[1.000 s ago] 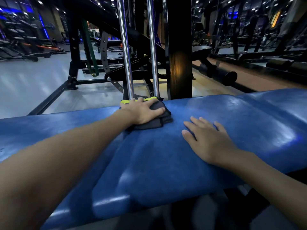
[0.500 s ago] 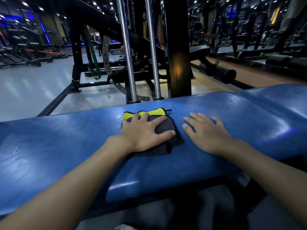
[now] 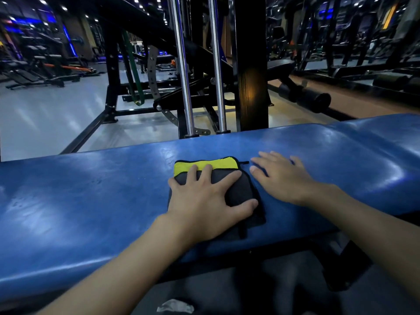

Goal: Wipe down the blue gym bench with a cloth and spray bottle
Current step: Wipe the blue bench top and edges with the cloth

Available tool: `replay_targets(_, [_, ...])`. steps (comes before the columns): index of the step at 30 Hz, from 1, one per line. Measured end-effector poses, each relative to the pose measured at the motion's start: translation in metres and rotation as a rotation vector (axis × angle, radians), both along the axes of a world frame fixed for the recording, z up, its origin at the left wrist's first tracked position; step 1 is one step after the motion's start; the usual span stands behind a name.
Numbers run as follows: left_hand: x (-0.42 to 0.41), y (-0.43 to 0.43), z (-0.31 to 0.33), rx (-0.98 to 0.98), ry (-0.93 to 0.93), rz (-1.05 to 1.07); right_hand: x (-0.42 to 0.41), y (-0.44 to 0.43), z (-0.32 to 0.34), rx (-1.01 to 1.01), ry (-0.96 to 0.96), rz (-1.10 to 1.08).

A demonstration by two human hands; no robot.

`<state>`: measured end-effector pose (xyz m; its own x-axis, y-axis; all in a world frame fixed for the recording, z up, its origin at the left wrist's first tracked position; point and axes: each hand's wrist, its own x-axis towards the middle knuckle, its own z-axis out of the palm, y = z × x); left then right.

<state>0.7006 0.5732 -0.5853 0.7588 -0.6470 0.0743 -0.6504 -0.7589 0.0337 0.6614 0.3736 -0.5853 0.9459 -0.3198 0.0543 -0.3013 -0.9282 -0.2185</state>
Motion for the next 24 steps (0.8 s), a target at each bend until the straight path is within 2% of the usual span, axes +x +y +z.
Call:
replay_targets(7, [0.101,-0.032,0.009,0.006,0.107,0.049,0.005,-0.003,-0.009,-0.059,0.038,-0.01])
replay_targets(13, [0.172,-0.064,0.016,0.029,0.11,0.163,0.007,-0.002,-0.011,-0.073,0.027,-0.008])
replay_targets(18, [0.165,-0.062,0.013,0.025,0.094,0.145,0.006,-0.003,-0.011,-0.064,0.025,-0.009])
replay_targets(24, [0.085,-0.025,0.01,0.023,0.087,0.054,0.002,0.0,-0.006,-0.019,0.031,-0.01])
